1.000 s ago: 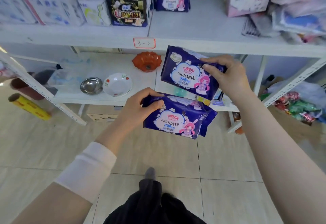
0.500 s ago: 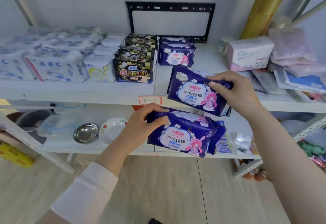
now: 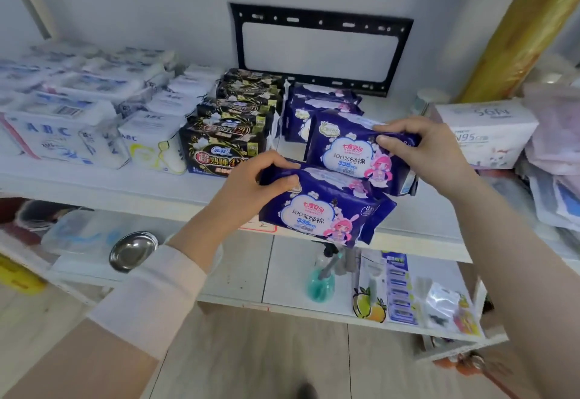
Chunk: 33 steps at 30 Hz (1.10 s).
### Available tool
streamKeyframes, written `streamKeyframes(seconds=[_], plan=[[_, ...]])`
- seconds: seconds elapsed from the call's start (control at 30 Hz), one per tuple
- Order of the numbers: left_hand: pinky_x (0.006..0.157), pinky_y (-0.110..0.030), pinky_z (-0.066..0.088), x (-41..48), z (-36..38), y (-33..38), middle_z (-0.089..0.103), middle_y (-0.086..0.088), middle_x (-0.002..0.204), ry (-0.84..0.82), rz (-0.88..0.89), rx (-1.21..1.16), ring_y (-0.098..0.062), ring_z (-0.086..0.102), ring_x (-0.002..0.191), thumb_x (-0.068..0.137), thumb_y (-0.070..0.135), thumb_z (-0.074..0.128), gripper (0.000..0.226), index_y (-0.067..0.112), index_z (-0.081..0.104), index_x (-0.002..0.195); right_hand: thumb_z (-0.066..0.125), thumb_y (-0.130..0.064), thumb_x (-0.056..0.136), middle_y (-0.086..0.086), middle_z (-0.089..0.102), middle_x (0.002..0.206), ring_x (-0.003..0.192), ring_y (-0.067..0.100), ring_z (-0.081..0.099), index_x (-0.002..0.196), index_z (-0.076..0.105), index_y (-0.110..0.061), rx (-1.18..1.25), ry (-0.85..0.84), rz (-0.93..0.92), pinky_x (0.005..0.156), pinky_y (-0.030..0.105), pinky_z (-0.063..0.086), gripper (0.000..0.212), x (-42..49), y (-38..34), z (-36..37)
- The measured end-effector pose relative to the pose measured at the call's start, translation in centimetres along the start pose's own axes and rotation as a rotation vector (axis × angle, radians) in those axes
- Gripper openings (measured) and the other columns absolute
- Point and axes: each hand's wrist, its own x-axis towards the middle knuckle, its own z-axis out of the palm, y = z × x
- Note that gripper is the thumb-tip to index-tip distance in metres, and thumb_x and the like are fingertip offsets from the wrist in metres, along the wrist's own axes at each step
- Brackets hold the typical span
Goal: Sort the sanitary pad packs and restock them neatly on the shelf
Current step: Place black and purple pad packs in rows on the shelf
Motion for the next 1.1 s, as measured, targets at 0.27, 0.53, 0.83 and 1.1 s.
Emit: streamKeyframes(seconds=[0.27,0.53,0.83,1.1], plan=[[0.090,-0.036,0.051,4.8,1.2,-3.0,0.063,0.018,0.103,0.088,0.019,0.024,-0.001,0.058,0.101,0.084,0.015,0.066,0.025,0.038,0.059,0.089,0.070,-0.018,0.081,0.005,0.066,0.104,0.104,0.020,0.058,0.095,0.066,-0.030,0.045,-0.124,-0.056,0.097,0.034,0.044,0.019,6.8,3.7,2.6],[0.096,-0.038,0.048,5.9,1.3,-4.4,0.049,0.027,0.106,0.026,0.086,0.122,-0.001,0.052,0.106,0.082,0.010,0.065,0.025,0.028,0.059,0.099,0.071,-0.012,0.079,0.000,0.062,0.107,0.098,0.005,0.052,0.099,0.072,-0.012,0.016,-0.181,-0.043,0.085,-0.004,0.030,0.021,8.7,5.2,5.6],[0.102,-0.021,0.037,5.7,1.3,-5.2,0.038,-0.008,0.142,0.084,0.375,0.497,-0.005,0.029,0.130,0.084,0.041,0.055,0.047,0.012,0.052,0.121,0.065,-0.024,0.084,-0.007,0.058,0.124,0.115,0.005,0.047,0.109,0.069,-0.020,-0.124,-0.223,-0.090,0.098,0.008,0.026,0.025,8.2,6.1,4.9],[0.102,-0.030,0.038,6.4,3.5,-4.8,0.059,0.000,0.125,-0.006,0.613,0.735,-0.013,0.048,0.120,0.086,0.029,0.049,0.034,0.021,0.050,0.119,0.064,-0.022,0.085,-0.002,0.060,0.125,0.117,0.017,0.049,0.108,0.070,-0.018,-0.187,-0.166,-0.100,0.096,0.026,0.039,0.023,7.6,7.0,5.2]])
